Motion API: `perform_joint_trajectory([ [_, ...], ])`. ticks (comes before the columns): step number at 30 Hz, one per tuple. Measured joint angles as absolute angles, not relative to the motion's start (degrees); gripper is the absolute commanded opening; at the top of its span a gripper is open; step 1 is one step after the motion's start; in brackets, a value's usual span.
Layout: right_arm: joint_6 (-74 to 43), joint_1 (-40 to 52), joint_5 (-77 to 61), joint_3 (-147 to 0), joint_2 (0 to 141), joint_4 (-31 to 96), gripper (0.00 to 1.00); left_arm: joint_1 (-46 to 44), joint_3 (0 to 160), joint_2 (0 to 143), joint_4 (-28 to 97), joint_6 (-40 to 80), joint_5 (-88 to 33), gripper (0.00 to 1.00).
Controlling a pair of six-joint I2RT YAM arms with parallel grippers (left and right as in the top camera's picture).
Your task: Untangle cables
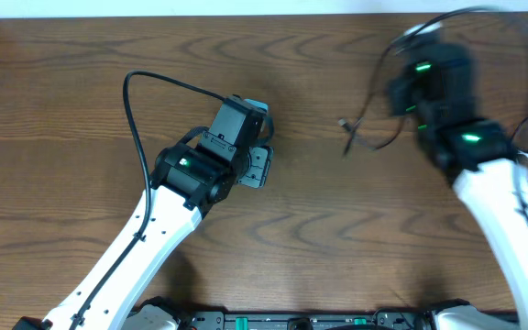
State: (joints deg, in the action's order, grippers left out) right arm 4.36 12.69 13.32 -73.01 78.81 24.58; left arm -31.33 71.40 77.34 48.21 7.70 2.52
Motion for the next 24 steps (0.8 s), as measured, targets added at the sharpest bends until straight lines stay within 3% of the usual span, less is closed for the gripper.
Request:
perform_joint_trajectory([
  [7, 8.2, -0.8, 19.9, -76.6, 70.7, 24.5, 0.01, -31.3, 71.4, 77.3, 48.3, 7.7, 2.5, 0.63],
  [14, 5.7, -13.2, 21.4, -76.6, 73.7, 29.3, 0.01, -31.3, 71.4, 77.3, 48.4, 7.7, 2.2, 0.62],
  [24, 1.8, -19.3, 20.8, -76.6, 78.0, 31.9, 0.01, -31.3, 71.4, 77.3, 48.5, 7.7, 1.2, 0.62],
])
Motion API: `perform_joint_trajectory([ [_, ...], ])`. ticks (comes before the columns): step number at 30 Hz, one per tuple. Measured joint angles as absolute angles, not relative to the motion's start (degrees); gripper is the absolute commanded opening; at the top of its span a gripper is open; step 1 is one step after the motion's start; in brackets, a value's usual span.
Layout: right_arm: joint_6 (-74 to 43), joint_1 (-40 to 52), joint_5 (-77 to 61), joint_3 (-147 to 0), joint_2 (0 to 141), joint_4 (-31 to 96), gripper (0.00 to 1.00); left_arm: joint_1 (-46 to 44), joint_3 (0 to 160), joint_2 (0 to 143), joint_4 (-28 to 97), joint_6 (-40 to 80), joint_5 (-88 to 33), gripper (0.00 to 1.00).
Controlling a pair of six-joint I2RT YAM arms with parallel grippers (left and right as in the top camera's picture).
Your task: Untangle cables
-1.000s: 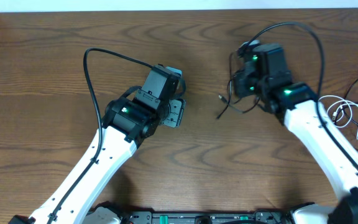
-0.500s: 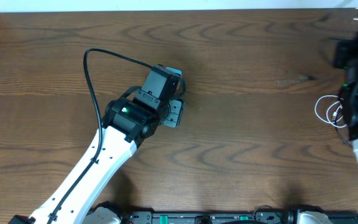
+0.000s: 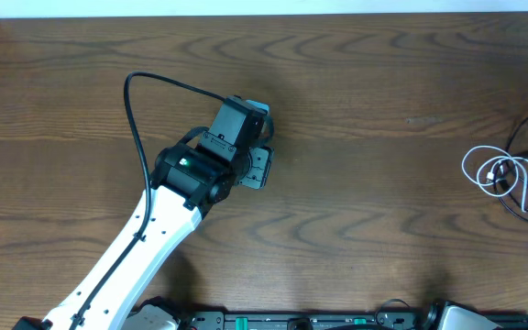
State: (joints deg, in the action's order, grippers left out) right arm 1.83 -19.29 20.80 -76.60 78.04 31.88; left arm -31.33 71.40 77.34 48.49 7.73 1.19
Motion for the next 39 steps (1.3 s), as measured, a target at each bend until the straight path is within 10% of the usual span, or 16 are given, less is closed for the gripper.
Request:
perform_joint_trajectory([
  [8, 1.0, -19.3, 20.4, -76.6, 78.4, 31.9, 0.05, -31.3, 71.4, 77.3, 48.7, 7.7, 1.2, 0.62],
  [9, 0.8, -19.3, 20.4, -76.6, 78.4, 31.9, 0.24, -31.3, 71.4, 77.3, 48.7, 7.7, 1.2, 0.62],
  [10, 0.4, -19.3, 20.4, -76.6, 78.4, 31.8, 0.99, -31.3, 71.4, 77.3, 48.7, 7.7, 1.2, 0.62],
  [32, -0.1, -19.3, -0.4, -76.6, 78.4, 34.1, 0.99, -31.3, 71.4, 77.3, 48.5, 7.7, 1.2, 0.64],
  [39, -8.8, -18.7, -22.9, -76.6, 78.8, 34.2, 0.99, -31.3, 71.4, 77.3, 44.1, 7.7, 0.1, 0.85],
])
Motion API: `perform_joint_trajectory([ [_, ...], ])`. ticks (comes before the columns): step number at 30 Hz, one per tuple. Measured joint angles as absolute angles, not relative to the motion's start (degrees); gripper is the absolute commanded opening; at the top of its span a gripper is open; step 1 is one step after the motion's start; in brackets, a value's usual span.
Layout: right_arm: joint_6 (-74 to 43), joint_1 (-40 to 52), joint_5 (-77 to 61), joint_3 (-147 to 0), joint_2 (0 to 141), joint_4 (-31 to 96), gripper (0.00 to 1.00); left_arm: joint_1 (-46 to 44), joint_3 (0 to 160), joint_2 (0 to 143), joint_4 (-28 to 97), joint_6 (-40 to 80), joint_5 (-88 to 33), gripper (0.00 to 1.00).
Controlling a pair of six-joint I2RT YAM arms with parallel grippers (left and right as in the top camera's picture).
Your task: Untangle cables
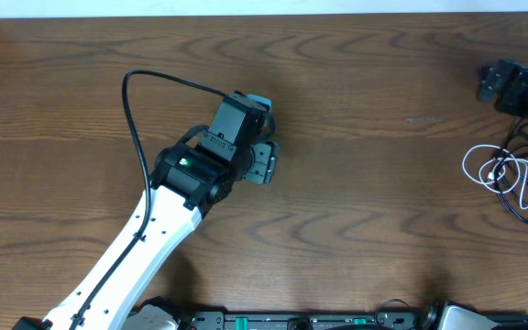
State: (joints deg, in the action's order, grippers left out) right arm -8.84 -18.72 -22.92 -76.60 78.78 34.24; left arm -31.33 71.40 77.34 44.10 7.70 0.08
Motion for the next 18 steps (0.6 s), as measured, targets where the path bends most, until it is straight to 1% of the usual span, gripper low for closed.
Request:
perform_joint_trajectory([
  [1, -10.0, -18.3, -26.2, -76.6, 79.1, 34.0, 0.99, -31.3, 71.4, 77.3, 43.2, 7.8, -0.7, 0.88],
  [2, -10.9, -17.6, -29.0, -76.6, 79.5, 33.6, 0.99, -31.3, 71.4, 77.3, 42.4, 8.0, -1.8, 0.93],
  [4, -12.5, -15.0, -35.4, -76.6, 80.6, 33.6, 0.99, -31.3, 71.4, 77.3, 41.2, 8.3, -4.1, 0.94],
  [6, -12.7, -12.0, -38.9, -76.6, 81.5, 33.8, 0.99, -31.3, 71.4, 77.3, 40.4, 8.1, -6.1, 0.94],
  [10, -9.8, -4.1, -41.6, -76.6, 83.5, 36.3, 0.99, -31.3, 71.4, 77.3, 40.5, 8.1, -7.2, 0.94],
  [12, -8.7, -0.6, -39.5, -76.6, 84.6, 38.3, 0.99, -31.3, 71.4, 77.3, 41.1, 8.1, -6.8, 0.94],
  [14, -8.0, 3.0, -34.4, -76.6, 86.1, 41.0, 0.99, -31.3, 71.4, 77.3, 42.5, 8.1, -5.5, 0.94],
  [18, -7.1, 8.9, -20.0, -76.6, 89.8, 46.0, 0.99, -31.3, 71.4, 77.3, 45.4, 8.2, -2.2, 0.95],
])
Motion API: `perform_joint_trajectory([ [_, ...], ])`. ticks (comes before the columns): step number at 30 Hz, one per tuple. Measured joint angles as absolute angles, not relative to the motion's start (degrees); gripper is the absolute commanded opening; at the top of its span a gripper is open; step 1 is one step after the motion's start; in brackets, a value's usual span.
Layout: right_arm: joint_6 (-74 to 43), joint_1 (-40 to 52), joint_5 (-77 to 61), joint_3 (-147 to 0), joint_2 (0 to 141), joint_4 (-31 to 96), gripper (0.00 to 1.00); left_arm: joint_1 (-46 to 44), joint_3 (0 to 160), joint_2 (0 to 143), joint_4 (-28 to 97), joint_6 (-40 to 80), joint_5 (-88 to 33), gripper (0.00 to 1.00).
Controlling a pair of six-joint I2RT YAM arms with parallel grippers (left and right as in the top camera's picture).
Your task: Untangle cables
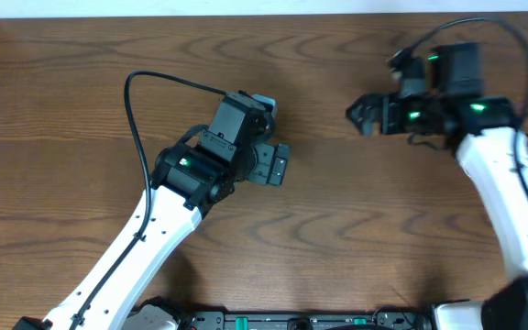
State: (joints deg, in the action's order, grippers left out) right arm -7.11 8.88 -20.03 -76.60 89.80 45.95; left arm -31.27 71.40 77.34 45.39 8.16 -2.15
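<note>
The overhead view shows no cable bundle on the bare wood; my right forearm (502,183) covers the right edge of the table. Only a thin pale strand shows past the arm near that edge. My right gripper (360,116) hangs over the table right of centre, pointing left, its fingers apart with nothing between them. My left gripper (277,165) is left of centre, pointing right, its jaws apart and empty. The two grippers face each other across a stretch of bare table.
A black supply cable (136,119) loops up from my left arm. Another arcs over my right wrist (484,27). The brown wooden table (337,238) ends at a white wall at the top, and a rail runs along the bottom edge.
My right arm has moved from the far upper right corner in to right of centre and now covers the spot where the cables lay. The left gripper has shifted slightly right.
My right gripper was first over the right half, blurred, with a dark cable dangling from it. Then that arm was almost out of view and a white and black cable bundle lay at the right edge. It reappeared at the upper right corner, now right of centre, empty.
</note>
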Motion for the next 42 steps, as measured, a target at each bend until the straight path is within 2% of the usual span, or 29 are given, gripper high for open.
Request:
perform_joint_trajectory([
  [7, -8.6, 11.8, 4.7, -76.4, 94.5, 57.5, 0.99, -27.7, 71.4, 77.3, 53.2, 15.1, 4.3, 0.95],
  [14, -9.2, 11.8, 4.4, -76.3, 94.2, 66.5, 0.99, -24.9, 71.4, 77.4, 64.1, 19.9, 4.5, 0.95],
  [19, -9.5, 11.8, 2.3, -74.8, 90.6, 66.7, 0.99, -24.9, 71.3, 77.1, 69.4, 21.0, 3.4, 0.95],
  [25, -9.7, 11.8, 1.3, -64.4, 77.0, 59.7, 0.99, -25.4, 66.2, 69.1, 65.3, 21.1, 3.1, 0.95],
  [33, -9.8, 11.8, 1.3, -49.3, 52.1, 51.0, 0.99, -26.8, 51.9, 46.9, 53.3, 20.9, 3.2, 0.95],
  [38, -9.8, 11.8, 1.5, -45.0, 39.2, 50.4, 0.99, -26.8, 45.6, 36.5, 51.9, 20.9, 3.4, 0.95],
  [42, -9.8, 11.8, 1.5, -44.6, 33.6, 51.9, 0.99, -26.8, 45.1, 34.3, 51.7, 20.9, 3.4, 0.95],
])
